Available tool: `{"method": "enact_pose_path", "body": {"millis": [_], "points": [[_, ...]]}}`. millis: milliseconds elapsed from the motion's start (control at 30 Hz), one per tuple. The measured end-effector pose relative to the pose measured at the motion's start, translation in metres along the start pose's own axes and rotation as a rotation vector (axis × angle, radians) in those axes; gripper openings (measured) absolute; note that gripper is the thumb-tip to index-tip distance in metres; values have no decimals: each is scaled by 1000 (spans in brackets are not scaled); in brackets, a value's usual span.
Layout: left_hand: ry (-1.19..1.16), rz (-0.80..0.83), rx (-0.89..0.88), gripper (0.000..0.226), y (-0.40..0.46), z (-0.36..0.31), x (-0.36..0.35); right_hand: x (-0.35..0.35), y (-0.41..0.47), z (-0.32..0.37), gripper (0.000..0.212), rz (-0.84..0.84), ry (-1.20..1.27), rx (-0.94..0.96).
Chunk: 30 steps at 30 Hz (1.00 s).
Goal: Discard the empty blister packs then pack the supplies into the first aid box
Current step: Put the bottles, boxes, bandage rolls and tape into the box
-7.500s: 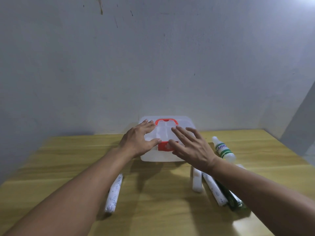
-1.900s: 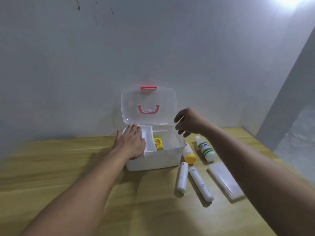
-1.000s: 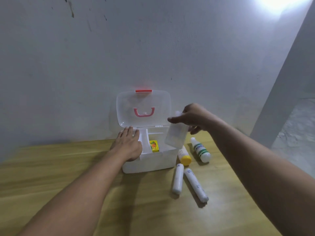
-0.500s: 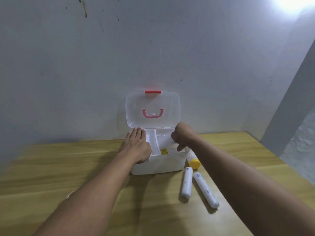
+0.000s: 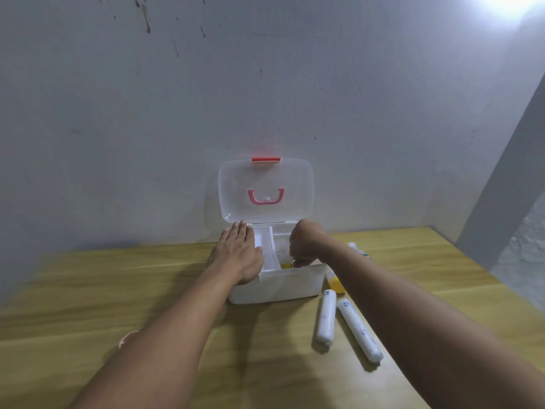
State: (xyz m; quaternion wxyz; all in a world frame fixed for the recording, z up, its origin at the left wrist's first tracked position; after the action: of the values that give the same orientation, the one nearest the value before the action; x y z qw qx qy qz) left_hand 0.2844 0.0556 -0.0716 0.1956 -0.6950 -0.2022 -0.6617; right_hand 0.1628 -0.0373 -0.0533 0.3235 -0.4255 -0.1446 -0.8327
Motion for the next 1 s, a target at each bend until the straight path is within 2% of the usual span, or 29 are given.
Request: {"method": "enact_pose_path", "body": {"millis": [100,333,400,467,567,633,733,800,933,1000], "points": [[-9,-5,4,61,0,1,0,-1,-1,-1,25,-5,2,25],[-2,-2,6,61,-1,1,0,2,-12,9,23,-1,-123,97],[1,-1,3,61,0,1,0,19,-15,6,17,-76,0,85],[-2,0,3,61,1,1,-1,47,-21,-2,15,-231,103,86],[3,2,1,61,2,1,-3,83,-30,-32,13,-373,41,39],[14,-6,-5,60,4,1,-3,90,-38,-58,7,-315,-130,-64],[19,-12,-8,58,5,2,-5,81,-50,-93,18,-194,-390,-186],[14,-14,-9,58,5,1,-6,71,-56,-110,21,-155,-464,-210],[12,-24,-10,58,5,0,-5,62,-60,-128,28,-200,-371,-225],[12,-26,-12,58,5,0,-4,63,-61,-129,41,-245,-275,-244]]}}
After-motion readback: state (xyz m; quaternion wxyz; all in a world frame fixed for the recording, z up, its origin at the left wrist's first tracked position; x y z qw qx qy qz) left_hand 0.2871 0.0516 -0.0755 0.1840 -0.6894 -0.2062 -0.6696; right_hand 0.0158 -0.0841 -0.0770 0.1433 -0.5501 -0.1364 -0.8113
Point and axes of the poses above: each hand's wrist, its own y-axis towards the middle knuckle, its own x-axis out of the back of the hand, z = x × y, the point moved 6 cm from there along y, towards the middle knuckle, and after that the axes turned 15 degrees about x, right-handed, at the moved point
